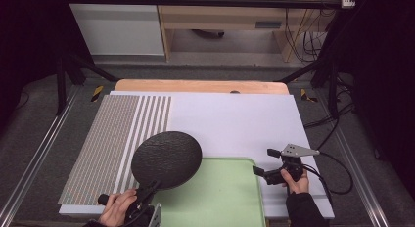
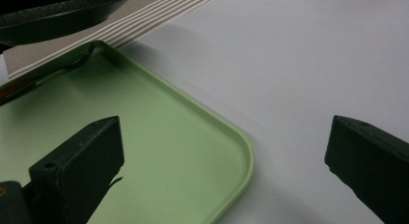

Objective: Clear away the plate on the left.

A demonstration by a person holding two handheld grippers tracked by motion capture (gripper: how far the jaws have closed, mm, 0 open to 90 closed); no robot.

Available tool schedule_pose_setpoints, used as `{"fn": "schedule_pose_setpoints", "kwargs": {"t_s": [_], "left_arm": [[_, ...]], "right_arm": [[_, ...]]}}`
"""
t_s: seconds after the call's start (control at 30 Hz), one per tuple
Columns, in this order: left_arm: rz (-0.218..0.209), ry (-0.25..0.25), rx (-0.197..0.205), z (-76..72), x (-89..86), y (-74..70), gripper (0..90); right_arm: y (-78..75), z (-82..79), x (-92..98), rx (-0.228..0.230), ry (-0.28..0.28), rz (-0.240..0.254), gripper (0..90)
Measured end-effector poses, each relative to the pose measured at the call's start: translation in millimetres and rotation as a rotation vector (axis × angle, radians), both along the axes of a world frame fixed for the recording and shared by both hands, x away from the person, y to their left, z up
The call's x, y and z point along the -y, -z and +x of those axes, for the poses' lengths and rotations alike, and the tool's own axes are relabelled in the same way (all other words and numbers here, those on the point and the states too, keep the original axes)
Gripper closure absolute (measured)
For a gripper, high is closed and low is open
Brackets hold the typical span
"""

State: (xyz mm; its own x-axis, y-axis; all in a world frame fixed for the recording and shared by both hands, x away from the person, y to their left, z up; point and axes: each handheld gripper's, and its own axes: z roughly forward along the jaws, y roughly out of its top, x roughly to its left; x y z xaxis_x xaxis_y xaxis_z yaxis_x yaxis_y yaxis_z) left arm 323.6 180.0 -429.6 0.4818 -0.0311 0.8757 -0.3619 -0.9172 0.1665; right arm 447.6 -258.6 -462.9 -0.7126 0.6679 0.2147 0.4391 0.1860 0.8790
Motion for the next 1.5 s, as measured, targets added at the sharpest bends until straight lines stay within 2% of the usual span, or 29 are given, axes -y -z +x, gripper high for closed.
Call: {"fn": "schedule_pose_setpoints", "kwargs": {"t_s": [0.77, 1.5], "left_arm": [[0.018, 0.074, -0.054, -13.1, 26.3, -1.2, 85.4], [0.033, 0.142, -0.119, -38.6, 45.8, -4.0, 85.4]], "right_arm": [[-0.5, -0.2, 0.4, -0.001, 0.004, 0.003, 0.7], [-0.6, -0.1, 0.6, 0.0, 0.004, 0.003, 0.7]]}}
